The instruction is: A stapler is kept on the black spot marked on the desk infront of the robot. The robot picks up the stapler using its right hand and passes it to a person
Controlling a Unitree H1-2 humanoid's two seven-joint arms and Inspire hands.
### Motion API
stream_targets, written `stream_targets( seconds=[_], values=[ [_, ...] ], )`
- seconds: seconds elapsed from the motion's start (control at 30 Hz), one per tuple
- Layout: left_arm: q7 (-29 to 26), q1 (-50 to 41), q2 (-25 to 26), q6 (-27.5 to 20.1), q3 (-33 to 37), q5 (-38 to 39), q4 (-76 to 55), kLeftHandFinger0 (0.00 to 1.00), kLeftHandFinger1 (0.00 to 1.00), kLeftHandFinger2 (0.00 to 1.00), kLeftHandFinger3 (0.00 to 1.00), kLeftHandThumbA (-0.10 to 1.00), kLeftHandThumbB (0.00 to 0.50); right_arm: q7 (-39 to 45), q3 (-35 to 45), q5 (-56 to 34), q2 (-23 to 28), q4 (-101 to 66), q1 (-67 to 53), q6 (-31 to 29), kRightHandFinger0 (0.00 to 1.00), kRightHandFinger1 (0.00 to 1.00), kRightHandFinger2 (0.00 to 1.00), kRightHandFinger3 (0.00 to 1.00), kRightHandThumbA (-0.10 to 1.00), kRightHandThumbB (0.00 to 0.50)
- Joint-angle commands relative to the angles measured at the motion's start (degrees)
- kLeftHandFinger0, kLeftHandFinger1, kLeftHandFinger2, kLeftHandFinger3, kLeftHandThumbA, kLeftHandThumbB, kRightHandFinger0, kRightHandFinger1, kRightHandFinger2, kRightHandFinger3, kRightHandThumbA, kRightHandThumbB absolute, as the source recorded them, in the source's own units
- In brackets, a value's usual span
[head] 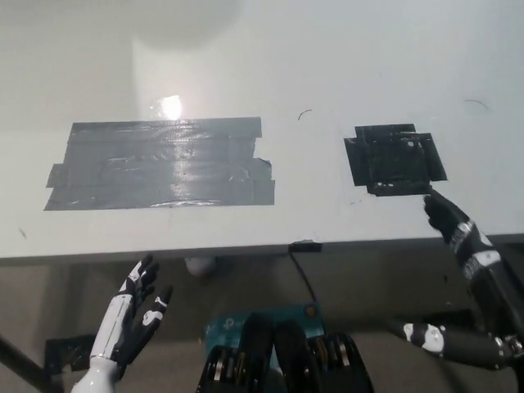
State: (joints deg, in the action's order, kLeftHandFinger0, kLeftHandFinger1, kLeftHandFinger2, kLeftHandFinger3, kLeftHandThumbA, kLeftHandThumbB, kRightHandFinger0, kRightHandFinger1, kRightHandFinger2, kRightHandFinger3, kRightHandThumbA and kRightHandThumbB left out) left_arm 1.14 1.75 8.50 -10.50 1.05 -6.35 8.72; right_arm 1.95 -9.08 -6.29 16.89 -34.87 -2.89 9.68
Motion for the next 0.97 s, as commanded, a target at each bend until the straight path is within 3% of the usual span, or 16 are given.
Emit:
stream_targets(
  seconds=[0.0, 0.2, 0.27, 0.37, 0.5, 0.77, 0.93],
  values=[
    [0.2, 0.6, 0.8, -1.6, 0.2, -0.8, -1.8, 1.0, 1.0, 1.0, 1.0, 0.75, 0.364, 2.0, 4.5, -9.0, -5.0, 14.1, 0.3, -10.7, 1.0, 1.0, 1.0, 1.0, 1.0, 0.233],
    [0.1, -0.2, 0.6, -1.8, 0.3, -0.8, -2.1, 1.0, 1.0, 1.0, 1.0, 0.72, 0.358, 4.3, 6.5, -10.0, -7.4, 22.8, 0.7, -10.9, 1.0, 1.0, 1.0, 1.0, 1.0, 0.24],
    [0.3, -0.6, 0.7, -1.8, 0.3, -0.6, -2.1, 1.0, 1.0, 1.0, 1.0, 0.73, 0.38, 5.2, 6.4, -9.4, -7.3, 23.7, 0.6, -11.1, 1.0, 1.0, 1.0, 1.0, 1.0, 0.197],
    [0.3, -0.8, 0.5, -1.9, 0.4, -0.5, -1.8, 1.0, 1.0, 1.0, 1.0, 0.74, 0.388, 5.5, 6.3, -8.9, -7.1, 24.0, 0.6, -11.1, 1.0, 1.0, 1.0, 1.0, 1.0, 0.2],
    [0.7, -2.7, 0.5, -2.1, 0.8, -0.5, -2.4, 1.0, 1.0, 1.0, 1.0, 0.76, 0.389, 6.5, 5.3, -7.4, -6.7, 24.0, -0.6, -10.7, 1.0, 1.0, 1.0, 1.0, 1.0, 0.148],
    [0.3, -5.1, 0.8, -2.2, 1.6, -1.7, -3.2, 1.0, 1.0, 1.0, 1.0, 0.82, 0.391, 7.3, 5.0, -6.6, -6.9, 24.0, -1.8, -10.6, 1.0, 1.0, 1.0, 1.0, 1.0, 0.163],
    [0.6, -6.1, 0.5, -2.8, 1.1, 0.3, -3.1, 1.0, 1.0, 1.0, 1.0, 0.77, 0.388, 7.7, 4.4, -5.8, -6.9, 23.9, -2.6, -10.8, 1.0, 1.0, 1.0, 1.0, 1.0, 0.154]
  ],
)
